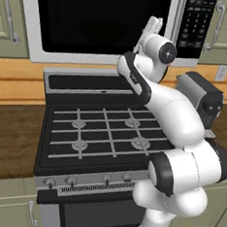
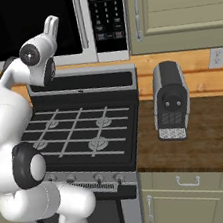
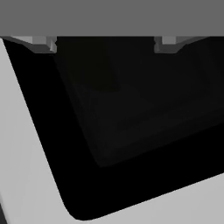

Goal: Open the microwave, place the bowl with waffle inside the microwave, then close the microwave door and turn it on.

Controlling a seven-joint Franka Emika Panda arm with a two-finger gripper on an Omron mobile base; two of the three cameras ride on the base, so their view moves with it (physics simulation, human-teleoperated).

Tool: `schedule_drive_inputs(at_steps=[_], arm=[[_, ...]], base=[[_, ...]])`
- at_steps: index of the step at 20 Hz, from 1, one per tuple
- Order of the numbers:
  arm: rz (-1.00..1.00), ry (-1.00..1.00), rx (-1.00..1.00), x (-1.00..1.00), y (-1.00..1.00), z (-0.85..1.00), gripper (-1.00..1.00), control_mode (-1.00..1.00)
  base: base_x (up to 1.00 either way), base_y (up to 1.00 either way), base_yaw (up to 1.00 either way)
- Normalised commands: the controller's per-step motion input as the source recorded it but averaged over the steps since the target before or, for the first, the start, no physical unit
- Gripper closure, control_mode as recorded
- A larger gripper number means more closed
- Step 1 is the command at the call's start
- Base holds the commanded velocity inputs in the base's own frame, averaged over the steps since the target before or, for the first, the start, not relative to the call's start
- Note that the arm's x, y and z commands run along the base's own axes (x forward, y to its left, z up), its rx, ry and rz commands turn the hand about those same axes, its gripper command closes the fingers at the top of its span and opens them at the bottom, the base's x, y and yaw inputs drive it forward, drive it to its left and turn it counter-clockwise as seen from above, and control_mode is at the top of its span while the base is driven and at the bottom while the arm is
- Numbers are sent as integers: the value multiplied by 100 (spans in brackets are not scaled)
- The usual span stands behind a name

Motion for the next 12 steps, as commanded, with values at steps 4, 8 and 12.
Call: schedule_drive_inputs(at_steps=[4,8,12], arm=[[0,-6,-4,-13,0,12,-100,-100],[2,-1,-19,-61,0,52,-100,-100],[3,0,-22,-64,-6,45,-100,-100]], base=[[0,0,0],[0,0,0],[0,0,0]])
